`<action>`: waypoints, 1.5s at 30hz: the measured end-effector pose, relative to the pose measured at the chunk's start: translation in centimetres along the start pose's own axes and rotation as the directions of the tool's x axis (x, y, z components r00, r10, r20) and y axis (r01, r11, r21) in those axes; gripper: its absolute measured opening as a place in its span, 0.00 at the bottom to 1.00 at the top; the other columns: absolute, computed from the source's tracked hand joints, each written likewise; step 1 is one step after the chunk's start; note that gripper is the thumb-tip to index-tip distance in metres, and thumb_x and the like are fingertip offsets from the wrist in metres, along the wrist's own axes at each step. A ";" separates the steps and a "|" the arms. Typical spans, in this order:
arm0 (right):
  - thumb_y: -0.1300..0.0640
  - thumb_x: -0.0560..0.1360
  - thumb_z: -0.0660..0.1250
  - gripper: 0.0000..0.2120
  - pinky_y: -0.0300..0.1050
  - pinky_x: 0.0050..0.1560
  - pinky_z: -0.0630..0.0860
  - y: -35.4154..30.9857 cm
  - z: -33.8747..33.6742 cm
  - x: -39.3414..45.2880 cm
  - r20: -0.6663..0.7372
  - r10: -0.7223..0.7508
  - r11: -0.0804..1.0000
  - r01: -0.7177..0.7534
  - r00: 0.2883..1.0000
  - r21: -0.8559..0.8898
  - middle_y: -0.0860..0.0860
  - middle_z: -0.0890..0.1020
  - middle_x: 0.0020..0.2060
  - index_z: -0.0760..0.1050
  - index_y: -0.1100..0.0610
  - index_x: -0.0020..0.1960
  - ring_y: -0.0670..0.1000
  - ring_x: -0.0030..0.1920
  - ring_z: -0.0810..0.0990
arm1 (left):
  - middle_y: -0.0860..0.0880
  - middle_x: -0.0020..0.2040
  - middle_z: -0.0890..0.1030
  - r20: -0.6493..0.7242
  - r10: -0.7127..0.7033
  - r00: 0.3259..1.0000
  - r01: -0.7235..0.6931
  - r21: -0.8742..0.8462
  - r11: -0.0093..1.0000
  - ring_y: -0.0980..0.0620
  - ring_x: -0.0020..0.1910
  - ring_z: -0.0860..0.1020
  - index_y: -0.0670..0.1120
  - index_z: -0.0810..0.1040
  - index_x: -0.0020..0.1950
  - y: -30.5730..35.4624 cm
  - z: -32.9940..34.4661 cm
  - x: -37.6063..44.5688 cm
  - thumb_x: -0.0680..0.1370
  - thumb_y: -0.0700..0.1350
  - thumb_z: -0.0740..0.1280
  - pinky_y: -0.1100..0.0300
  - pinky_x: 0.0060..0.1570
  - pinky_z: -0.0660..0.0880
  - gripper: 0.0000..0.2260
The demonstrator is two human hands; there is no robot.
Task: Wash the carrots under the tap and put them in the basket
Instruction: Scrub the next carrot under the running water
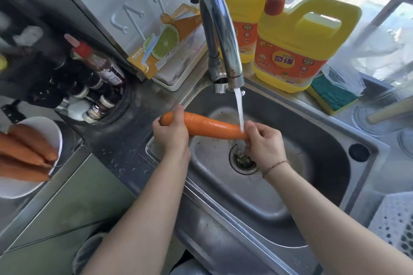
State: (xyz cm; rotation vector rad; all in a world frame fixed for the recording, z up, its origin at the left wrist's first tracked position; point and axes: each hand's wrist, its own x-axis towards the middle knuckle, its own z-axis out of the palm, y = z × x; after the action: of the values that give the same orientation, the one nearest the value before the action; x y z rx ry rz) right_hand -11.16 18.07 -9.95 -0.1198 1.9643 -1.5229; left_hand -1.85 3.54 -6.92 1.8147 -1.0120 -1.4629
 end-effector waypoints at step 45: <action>0.53 0.82 0.62 0.10 0.42 0.26 0.71 0.9 -2.7 -0.6 -0.049 -0.046 0.998 0.043 0.998 -0.044 0.51 0.75 0.25 0.78 0.57 0.54 0.52 0.24 0.75 | 0.34 0.59 0.78 0.638 -0.212 0.740 0.409 -0.177 0.895 0.35 0.57 0.79 0.43 0.72 0.66 0.2 -1.6 2.6 0.71 0.44 0.69 0.37 0.49 0.80 0.24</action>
State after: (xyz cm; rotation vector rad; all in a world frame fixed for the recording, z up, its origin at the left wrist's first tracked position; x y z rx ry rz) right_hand -11.84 20.85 -10.20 -0.1457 2.0472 -1.5259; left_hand -0.07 1.16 -7.77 1.3420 -0.6954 -2.3724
